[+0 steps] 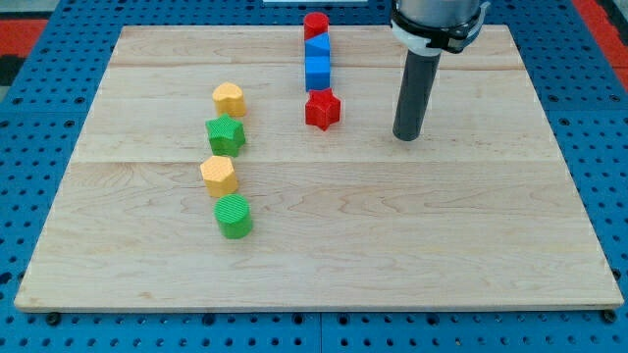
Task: Slide the blue triangle left and down a bit
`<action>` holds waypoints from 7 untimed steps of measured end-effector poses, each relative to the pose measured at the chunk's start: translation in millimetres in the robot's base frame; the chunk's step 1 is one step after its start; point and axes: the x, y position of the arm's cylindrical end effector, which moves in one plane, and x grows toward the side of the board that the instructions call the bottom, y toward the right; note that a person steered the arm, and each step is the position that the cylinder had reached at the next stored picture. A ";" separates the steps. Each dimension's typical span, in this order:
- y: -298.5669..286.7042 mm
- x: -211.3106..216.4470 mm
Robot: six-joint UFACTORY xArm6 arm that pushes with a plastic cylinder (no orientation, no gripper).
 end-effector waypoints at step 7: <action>-37.3 -140.5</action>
